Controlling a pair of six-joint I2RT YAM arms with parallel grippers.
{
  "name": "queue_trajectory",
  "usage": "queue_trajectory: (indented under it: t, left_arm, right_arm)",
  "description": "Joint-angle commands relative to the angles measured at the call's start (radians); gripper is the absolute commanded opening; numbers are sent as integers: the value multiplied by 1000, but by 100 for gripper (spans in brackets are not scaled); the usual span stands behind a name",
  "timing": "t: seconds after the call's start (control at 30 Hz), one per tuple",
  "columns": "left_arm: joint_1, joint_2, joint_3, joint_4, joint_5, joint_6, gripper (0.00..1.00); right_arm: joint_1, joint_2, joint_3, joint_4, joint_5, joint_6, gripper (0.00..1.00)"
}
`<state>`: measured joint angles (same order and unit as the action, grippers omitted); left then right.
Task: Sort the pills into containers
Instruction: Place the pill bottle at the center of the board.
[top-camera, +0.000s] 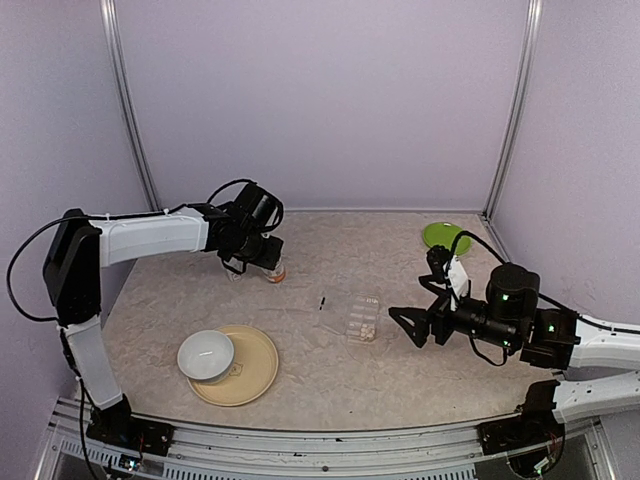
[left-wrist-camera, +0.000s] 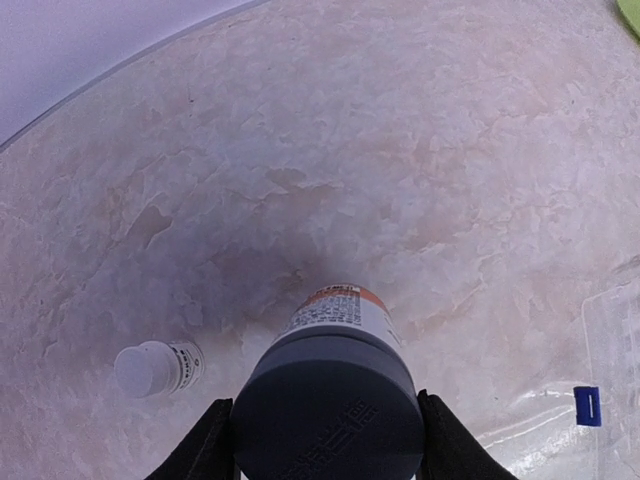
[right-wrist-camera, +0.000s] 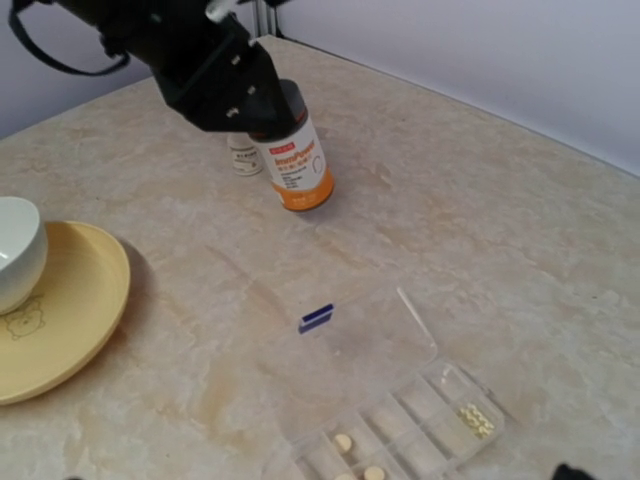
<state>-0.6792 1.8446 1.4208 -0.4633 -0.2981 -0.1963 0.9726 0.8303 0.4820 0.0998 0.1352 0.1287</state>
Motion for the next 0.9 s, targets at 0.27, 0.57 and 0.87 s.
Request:
queue_trajectory:
  t: [0.27,0.57,0.87]
  left_arm:
    - [42,93,78,2,-105,31,9]
    - [46,100,79,2,-111,30,32]
    - [40,36,83,15,-61,22,70]
  right_arm:
    - [3,-5,-16,-8,5,14,100]
    - [2,35,-30,18,39,5,100]
    - [2,172,-16,49,136,-28,100]
